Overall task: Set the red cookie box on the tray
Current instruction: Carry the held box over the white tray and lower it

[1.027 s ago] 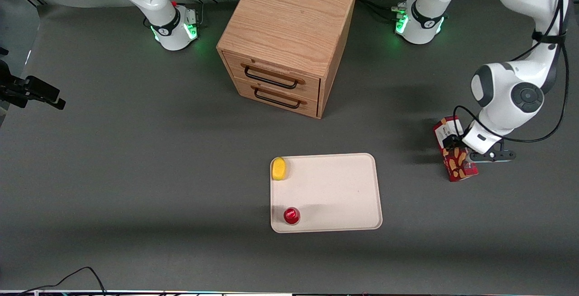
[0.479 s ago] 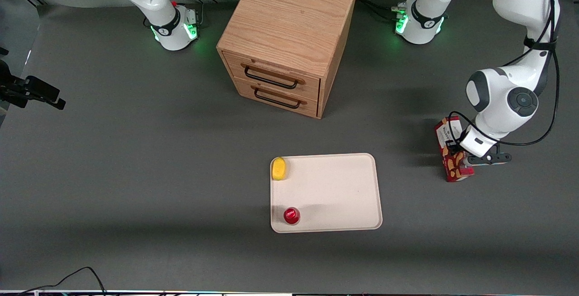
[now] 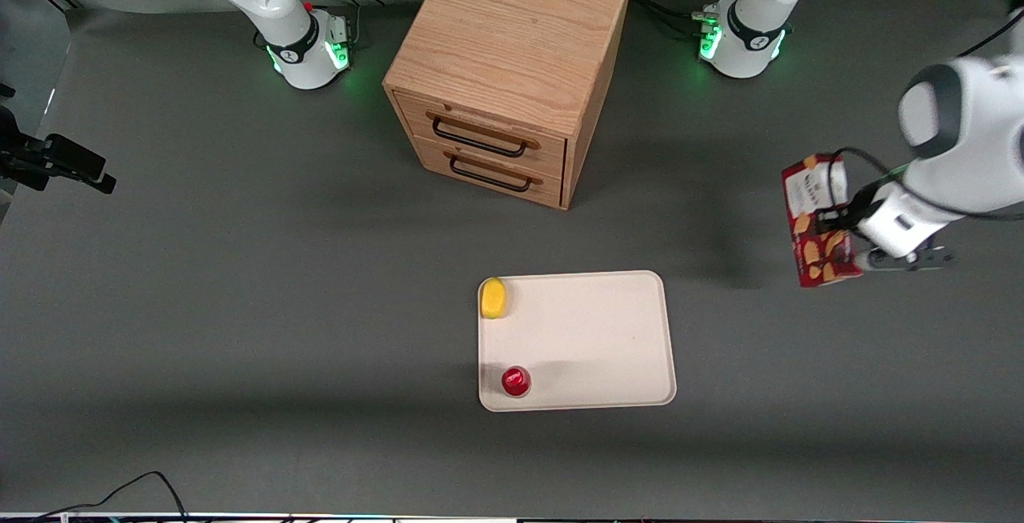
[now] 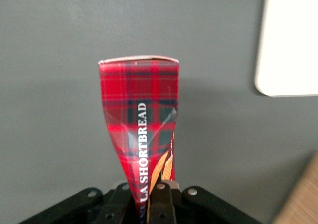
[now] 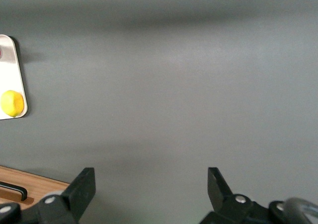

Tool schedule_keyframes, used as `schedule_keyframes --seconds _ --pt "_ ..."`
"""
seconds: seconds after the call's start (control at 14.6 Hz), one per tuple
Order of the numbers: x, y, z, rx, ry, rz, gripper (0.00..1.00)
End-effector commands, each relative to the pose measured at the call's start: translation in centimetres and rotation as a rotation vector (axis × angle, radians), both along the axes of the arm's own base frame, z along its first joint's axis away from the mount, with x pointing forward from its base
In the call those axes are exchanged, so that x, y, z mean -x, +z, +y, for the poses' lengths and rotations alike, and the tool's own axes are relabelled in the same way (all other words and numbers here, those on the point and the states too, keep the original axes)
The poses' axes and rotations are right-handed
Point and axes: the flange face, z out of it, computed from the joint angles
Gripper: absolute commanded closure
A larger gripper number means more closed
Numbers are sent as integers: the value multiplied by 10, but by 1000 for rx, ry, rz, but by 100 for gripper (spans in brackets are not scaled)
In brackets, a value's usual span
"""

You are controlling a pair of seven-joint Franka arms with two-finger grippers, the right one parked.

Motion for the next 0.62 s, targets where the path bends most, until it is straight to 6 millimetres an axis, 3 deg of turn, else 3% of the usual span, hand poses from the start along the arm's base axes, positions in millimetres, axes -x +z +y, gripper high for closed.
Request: schedule_keyframes --seconds 0.0,0.07,0.21,0.41,0.55 --pt "-14 94 -37 -75 -11 52 100" --pt "-17 105 -53 -88 18 43 100" --pt "-24 94 -121 -94 126 12 100" --pt "-46 37 -218 -60 321 -53 100" --pt "-59 -4 -271 -1 436 -105 100"
